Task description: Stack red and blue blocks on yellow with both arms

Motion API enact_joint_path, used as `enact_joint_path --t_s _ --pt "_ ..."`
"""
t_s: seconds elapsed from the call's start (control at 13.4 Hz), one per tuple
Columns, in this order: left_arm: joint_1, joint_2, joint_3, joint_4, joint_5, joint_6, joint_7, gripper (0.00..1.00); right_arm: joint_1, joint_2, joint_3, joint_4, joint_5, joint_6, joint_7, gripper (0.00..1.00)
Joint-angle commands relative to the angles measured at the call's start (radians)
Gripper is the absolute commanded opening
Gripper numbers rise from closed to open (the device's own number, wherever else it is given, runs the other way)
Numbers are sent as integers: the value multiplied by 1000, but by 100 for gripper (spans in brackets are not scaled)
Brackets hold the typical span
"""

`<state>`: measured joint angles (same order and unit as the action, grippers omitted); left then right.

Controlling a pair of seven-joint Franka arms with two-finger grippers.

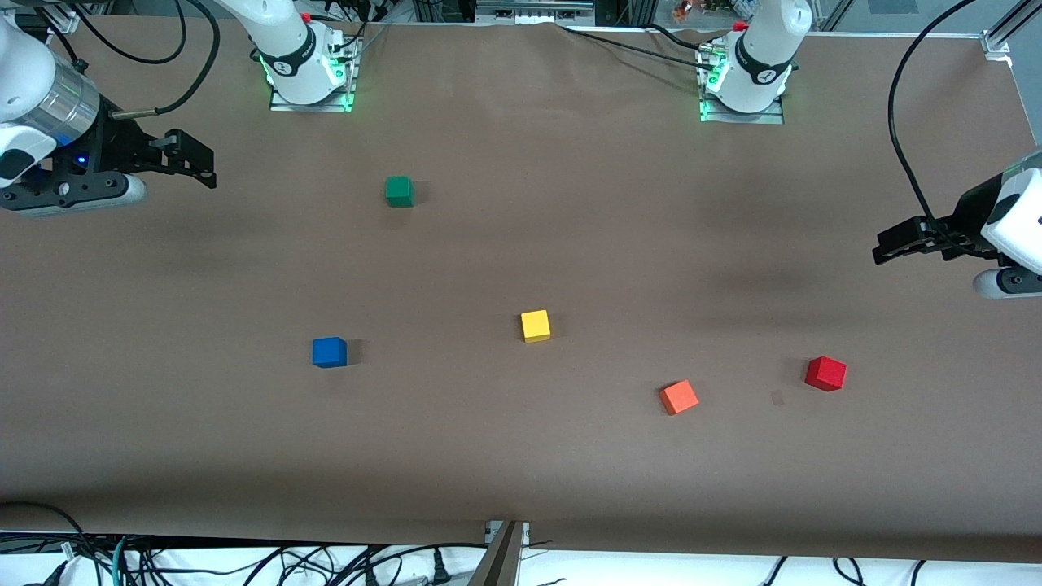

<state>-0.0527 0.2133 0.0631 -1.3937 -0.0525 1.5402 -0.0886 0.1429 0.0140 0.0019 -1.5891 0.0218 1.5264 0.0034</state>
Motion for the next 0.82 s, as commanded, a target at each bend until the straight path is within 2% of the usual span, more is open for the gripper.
enact_joint_path --t_s 0.0,0.74 --pt "-1 14 1 30 19 -8 -3 100 -14 -2 7 9 3 -14 0 100" --pt "-1 15 -2 32 17 -8 -3 100 -14 -2 9 11 1 -11 0 100"
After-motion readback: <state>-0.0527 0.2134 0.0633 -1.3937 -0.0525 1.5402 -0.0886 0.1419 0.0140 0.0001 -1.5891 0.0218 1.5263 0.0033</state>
